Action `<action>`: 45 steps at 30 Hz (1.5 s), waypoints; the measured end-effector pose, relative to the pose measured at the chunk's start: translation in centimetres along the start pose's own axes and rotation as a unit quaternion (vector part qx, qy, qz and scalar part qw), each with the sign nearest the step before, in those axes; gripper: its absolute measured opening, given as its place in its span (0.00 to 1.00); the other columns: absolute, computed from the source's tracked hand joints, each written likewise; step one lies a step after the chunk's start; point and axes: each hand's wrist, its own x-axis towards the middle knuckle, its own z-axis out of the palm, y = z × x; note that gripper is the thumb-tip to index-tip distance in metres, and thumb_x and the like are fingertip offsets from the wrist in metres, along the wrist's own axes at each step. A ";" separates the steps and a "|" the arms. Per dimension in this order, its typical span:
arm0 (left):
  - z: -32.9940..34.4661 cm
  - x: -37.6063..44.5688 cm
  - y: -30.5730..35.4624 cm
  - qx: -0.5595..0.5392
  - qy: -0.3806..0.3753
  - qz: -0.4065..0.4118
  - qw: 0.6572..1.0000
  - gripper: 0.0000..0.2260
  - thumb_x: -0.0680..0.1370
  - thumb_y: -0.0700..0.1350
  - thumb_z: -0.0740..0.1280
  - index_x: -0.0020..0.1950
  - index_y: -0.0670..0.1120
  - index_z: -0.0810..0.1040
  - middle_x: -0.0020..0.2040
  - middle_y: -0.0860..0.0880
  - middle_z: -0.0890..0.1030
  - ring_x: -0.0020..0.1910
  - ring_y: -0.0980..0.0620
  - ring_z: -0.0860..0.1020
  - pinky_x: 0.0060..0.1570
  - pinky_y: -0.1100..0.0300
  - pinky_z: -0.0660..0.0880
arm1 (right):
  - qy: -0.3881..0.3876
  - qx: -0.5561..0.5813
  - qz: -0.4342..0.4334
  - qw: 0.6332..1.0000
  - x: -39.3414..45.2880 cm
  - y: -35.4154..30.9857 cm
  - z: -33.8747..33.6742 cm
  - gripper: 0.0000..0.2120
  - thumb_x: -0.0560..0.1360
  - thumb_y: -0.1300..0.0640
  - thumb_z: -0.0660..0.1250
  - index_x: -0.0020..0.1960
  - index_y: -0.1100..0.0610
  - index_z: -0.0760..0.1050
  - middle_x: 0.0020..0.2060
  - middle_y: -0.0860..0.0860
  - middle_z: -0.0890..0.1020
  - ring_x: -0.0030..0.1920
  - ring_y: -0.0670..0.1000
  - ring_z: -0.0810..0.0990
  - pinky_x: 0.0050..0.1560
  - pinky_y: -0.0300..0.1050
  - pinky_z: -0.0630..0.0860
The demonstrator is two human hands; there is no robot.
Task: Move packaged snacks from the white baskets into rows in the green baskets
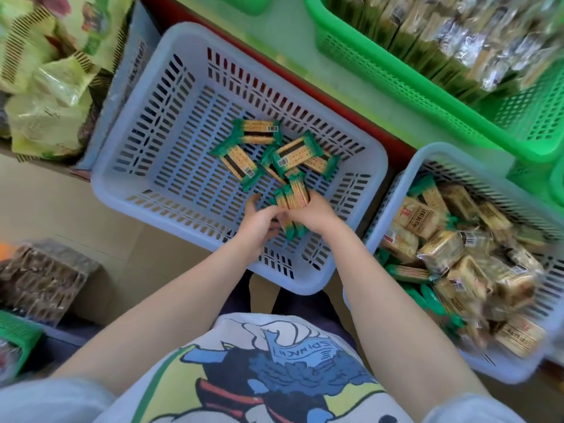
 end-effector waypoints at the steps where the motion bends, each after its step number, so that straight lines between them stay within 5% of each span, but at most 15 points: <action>1: -0.1 -0.1 0.0 -0.004 -0.003 -0.002 1.000 0.37 0.77 0.44 0.73 0.80 0.54 0.55 0.59 0.40 0.80 0.50 0.43 0.84 0.53 0.46 0.82 | -0.009 0.025 0.000 1.000 -0.3 0.1 0.1 0.25 0.74 0.48 0.76 0.65 0.54 0.70 0.59 0.53 0.79 0.52 0.51 0.76 0.51 0.47 0.75; 6: -0.8 -3.0 0.6 -0.028 -0.058 -0.001 0.998 0.26 0.77 0.45 0.73 0.73 0.38 0.71 0.51 0.43 0.77 0.45 0.47 0.78 0.41 0.55 0.80 | -0.033 0.101 -0.022 0.994 -3.5 -0.8 -1.6 0.27 0.70 0.43 0.78 0.63 0.53 0.74 0.58 0.49 0.80 0.58 0.51 0.78 0.58 0.48 0.74; 9: -0.8 -6.0 2.7 -0.025 -0.117 0.059 0.991 0.20 0.79 0.46 0.70 0.68 0.38 0.76 0.53 0.42 0.79 0.46 0.47 0.79 0.43 0.54 0.81 | -0.043 0.169 -0.089 0.981 -6.6 -1.2 -3.8 0.26 0.68 0.47 0.80 0.63 0.54 0.78 0.57 0.49 0.84 0.60 0.50 0.81 0.68 0.54 0.73; 12: 1.0 -9.8 5.8 0.027 -0.169 0.134 0.976 0.23 0.78 0.49 0.72 0.70 0.42 0.74 0.60 0.43 0.83 0.56 0.46 0.82 0.48 0.51 0.82 | -0.026 0.226 -0.160 0.961 -10.6 -1.7 -7.0 0.25 0.69 0.51 0.78 0.63 0.55 0.78 0.56 0.51 0.85 0.58 0.53 0.83 0.67 0.59 0.74; 15: 4.5 -13.8 8.5 0.094 -0.202 0.198 0.954 0.18 0.78 0.50 0.70 0.65 0.44 0.77 0.58 0.44 0.84 0.57 0.46 0.83 0.49 0.51 0.82 | -0.006 0.246 -0.234 0.941 -14.8 -1.8 -10.9 0.24 0.70 0.51 0.79 0.64 0.55 0.77 0.57 0.52 0.85 0.59 0.54 0.83 0.67 0.61 0.74; 20: 12.3 -19.5 10.5 0.157 -0.257 0.237 0.924 0.13 0.76 0.54 0.69 0.56 0.48 0.80 0.49 0.48 0.86 0.43 0.52 0.84 0.37 0.57 0.81 | 0.069 0.254 -0.296 0.918 -21.5 0.7 -16.8 0.42 0.62 0.45 0.82 0.71 0.52 0.68 0.59 0.51 0.84 0.61 0.52 0.82 0.67 0.58 0.74; 22: 16.1 -20.9 10.1 0.191 -0.284 0.222 0.913 0.19 0.73 0.57 0.70 0.59 0.47 0.81 0.52 0.46 0.85 0.47 0.49 0.83 0.43 0.51 0.82 | 0.124 0.253 -0.292 0.914 -23.7 2.7 -18.8 0.48 0.63 0.40 0.81 0.74 0.49 0.58 0.58 0.49 0.83 0.59 0.48 0.82 0.64 0.50 0.76; 25: 22.0 -22.3 8.2 0.223 -0.312 0.190 0.904 0.22 0.76 0.57 0.68 0.63 0.44 0.80 0.59 0.38 0.83 0.54 0.40 0.81 0.58 0.44 0.77 | 0.187 0.241 -0.297 0.905 -26.0 6.6 -21.3 0.42 0.70 0.32 0.67 0.75 0.45 0.52 0.63 0.48 0.78 0.63 0.50 0.78 0.66 0.50 0.71; 29: 29.1 -23.3 4.7 0.242 -0.305 0.172 0.905 0.20 0.79 0.53 0.65 0.65 0.41 0.77 0.60 0.37 0.82 0.53 0.42 0.81 0.57 0.46 0.78 | 0.241 0.343 -0.284 0.862 -27.1 12.1 -24.5 0.29 0.83 0.38 0.50 0.80 0.49 0.55 0.70 0.42 0.65 0.73 0.41 0.59 0.72 0.42 0.53; 31: 31.9 -23.7 3.0 0.243 -0.318 0.158 0.903 0.19 0.82 0.50 0.63 0.67 0.40 0.75 0.58 0.38 0.82 0.50 0.44 0.82 0.49 0.51 0.80 | 0.286 0.355 -0.272 0.847 -27.1 14.7 -25.9 0.26 0.85 0.41 0.52 0.80 0.49 0.59 0.75 0.46 0.65 0.77 0.46 0.59 0.77 0.48 0.53; 34: 35.3 -24.1 0.9 0.234 -0.342 0.137 0.900 0.16 0.81 0.47 0.64 0.65 0.40 0.73 0.54 0.39 0.82 0.45 0.46 0.83 0.39 0.54 0.81 | 0.329 0.363 -0.262 0.831 -27.0 18.1 -27.6 0.19 0.85 0.44 0.55 0.73 0.48 0.64 0.59 0.48 0.77 0.60 0.48 0.76 0.56 0.42 0.73; 37: 37.7 -23.7 -0.5 0.228 -0.324 0.158 0.904 0.28 0.77 0.49 0.70 0.71 0.36 0.68 0.55 0.36 0.79 0.46 0.43 0.81 0.36 0.54 0.80 | 0.346 0.343 -0.254 0.836 -27.4 20.9 -29.3 0.13 0.84 0.47 0.57 0.65 0.50 0.64 0.49 0.45 0.75 0.47 0.44 0.75 0.36 0.31 0.67; 39: 39.0 -23.3 -0.9 0.225 -0.313 0.169 0.907 0.34 0.72 0.51 0.73 0.72 0.36 0.68 0.54 0.38 0.79 0.44 0.44 0.81 0.36 0.53 0.79 | 0.332 0.309 -0.250 0.856 -27.4 22.0 -30.0 0.16 0.82 0.43 0.61 0.66 0.49 0.65 0.53 0.43 0.75 0.49 0.39 0.74 0.40 0.32 0.67; 42: 40.7 -22.8 -1.2 0.223 -0.289 0.180 0.913 0.31 0.73 0.53 0.74 0.70 0.39 0.72 0.51 0.43 0.82 0.41 0.49 0.81 0.36 0.57 0.77 | 0.322 0.289 -0.242 0.869 -26.8 23.2 -30.8 0.29 0.74 0.38 0.70 0.69 0.46 0.65 0.64 0.46 0.74 0.61 0.46 0.74 0.53 0.43 0.69; 45: 42.3 -22.6 -1.5 0.238 -0.275 0.189 0.912 0.34 0.70 0.59 0.73 0.68 0.39 0.73 0.52 0.43 0.83 0.42 0.47 0.78 0.36 0.58 0.72 | 0.317 0.282 -0.230 0.876 -26.1 23.7 -31.6 0.33 0.69 0.41 0.77 0.65 0.47 0.63 0.63 0.48 0.75 0.60 0.49 0.74 0.47 0.36 0.70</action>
